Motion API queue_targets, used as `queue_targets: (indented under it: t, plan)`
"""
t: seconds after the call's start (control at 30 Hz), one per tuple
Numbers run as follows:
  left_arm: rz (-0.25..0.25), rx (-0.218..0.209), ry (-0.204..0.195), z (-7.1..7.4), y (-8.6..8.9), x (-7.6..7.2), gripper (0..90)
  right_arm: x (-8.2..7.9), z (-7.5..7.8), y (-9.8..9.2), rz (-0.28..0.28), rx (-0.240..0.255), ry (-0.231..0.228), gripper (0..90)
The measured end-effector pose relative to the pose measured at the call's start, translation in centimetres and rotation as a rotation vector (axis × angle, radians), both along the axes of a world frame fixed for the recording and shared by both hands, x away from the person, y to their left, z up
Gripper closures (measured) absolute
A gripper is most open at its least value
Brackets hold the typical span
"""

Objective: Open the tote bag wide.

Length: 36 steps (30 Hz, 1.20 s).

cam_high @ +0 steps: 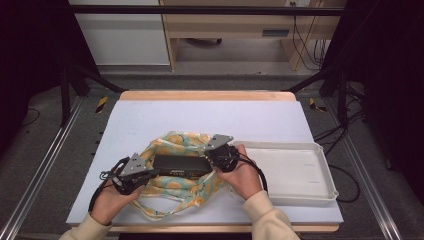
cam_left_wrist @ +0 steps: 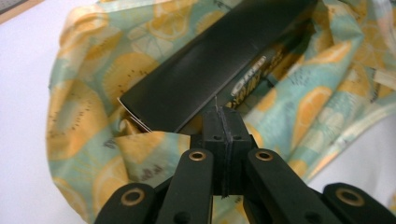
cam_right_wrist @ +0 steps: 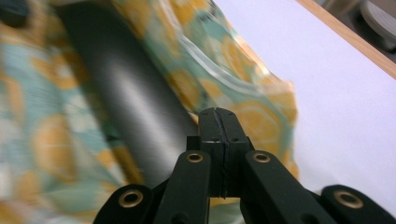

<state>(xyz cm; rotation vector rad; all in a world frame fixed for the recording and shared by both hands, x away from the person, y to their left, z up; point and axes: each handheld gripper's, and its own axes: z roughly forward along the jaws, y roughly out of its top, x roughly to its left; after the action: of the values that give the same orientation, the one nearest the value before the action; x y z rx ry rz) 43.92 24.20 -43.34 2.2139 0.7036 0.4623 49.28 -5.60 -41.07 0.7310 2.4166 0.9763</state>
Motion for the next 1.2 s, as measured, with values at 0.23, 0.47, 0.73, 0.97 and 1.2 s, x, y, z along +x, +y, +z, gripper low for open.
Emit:
queue_targets:
  t: [0.23,0.47,0.73,0.97,1.2]
  plan:
    - [-0.002,0.039,0.028,-1.4,0.0,0.0,90.0,1.5,-1.0,-1.1,-0.073,-0.039,0.033,90.0]
    - [0.011,0.064,0.05,-2.8,-0.5,0.2,90.0,1.5,-2.5,-1.8,-0.083,-0.05,0.072,90.0]
    - [0.001,0.104,0.055,-3.5,-1.1,0.2,90.0,2.6,-3.3,-1.7,-0.109,-0.088,0.098,90.0]
    - [-0.003,0.115,0.069,-3.7,-1.1,0.3,90.0,3.3,-4.1,-1.6,-0.115,-0.117,0.141,90.0]
    - [-0.001,0.107,0.058,-3.5,-1.1,0.1,90.0,3.4,-3.8,-1.5,-0.121,-0.114,0.134,90.0]
